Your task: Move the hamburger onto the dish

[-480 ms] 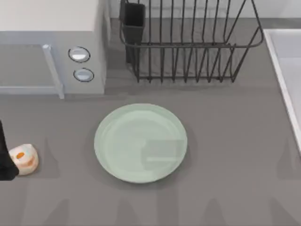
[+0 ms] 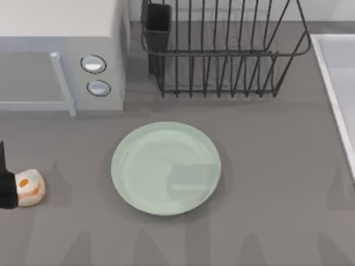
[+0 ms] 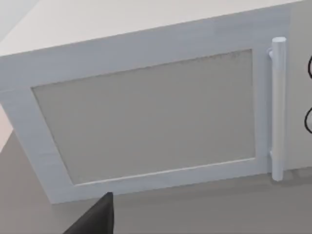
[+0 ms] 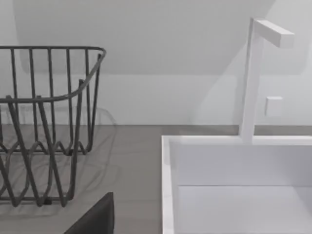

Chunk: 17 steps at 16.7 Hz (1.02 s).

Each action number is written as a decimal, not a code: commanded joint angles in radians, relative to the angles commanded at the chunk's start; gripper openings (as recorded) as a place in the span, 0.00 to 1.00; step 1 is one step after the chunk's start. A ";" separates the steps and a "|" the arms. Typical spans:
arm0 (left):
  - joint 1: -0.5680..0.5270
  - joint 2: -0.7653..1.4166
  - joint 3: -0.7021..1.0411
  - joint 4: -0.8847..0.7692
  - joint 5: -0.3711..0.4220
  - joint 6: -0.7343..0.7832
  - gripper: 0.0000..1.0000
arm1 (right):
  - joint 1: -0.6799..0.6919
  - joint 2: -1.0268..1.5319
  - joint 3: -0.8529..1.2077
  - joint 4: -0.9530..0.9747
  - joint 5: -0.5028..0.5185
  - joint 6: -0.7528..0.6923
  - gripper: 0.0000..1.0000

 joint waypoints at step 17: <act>-0.035 1.418 0.883 -0.774 0.002 0.943 1.00 | 0.000 0.000 0.000 0.000 0.000 0.000 1.00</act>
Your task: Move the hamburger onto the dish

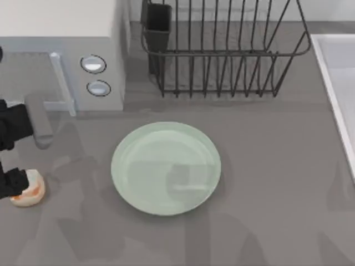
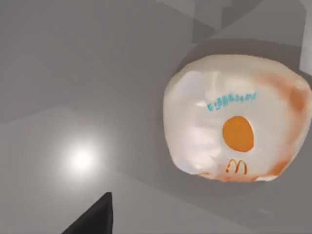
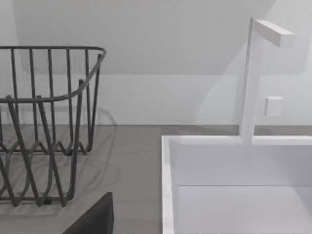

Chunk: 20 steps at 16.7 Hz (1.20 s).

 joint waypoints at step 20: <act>-0.001 0.257 -0.086 0.265 0.000 0.079 1.00 | 0.000 0.000 0.000 0.000 0.000 0.000 1.00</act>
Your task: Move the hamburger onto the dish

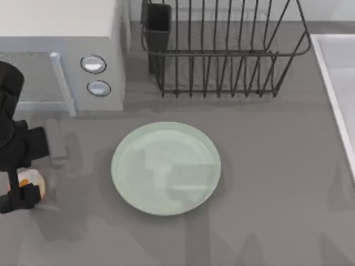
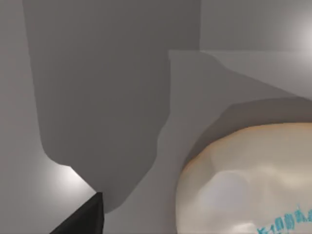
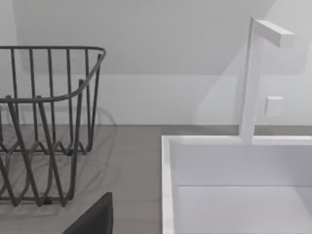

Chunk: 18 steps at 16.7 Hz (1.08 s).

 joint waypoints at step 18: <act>0.000 0.000 0.000 0.001 0.000 0.000 0.00 | 0.000 0.000 0.000 0.000 0.000 0.000 1.00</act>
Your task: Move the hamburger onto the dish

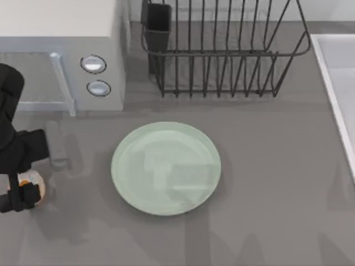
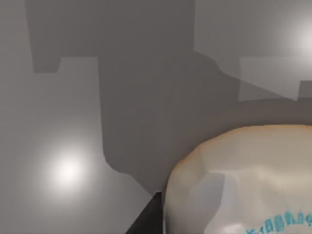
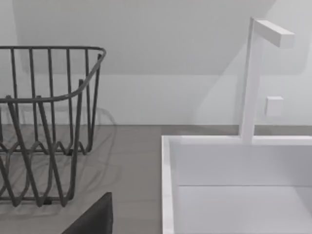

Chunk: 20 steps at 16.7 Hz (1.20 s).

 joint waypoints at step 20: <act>-0.002 -0.212 0.272 -0.478 0.010 -0.023 0.00 | 0.000 0.000 0.000 0.000 0.000 0.000 1.00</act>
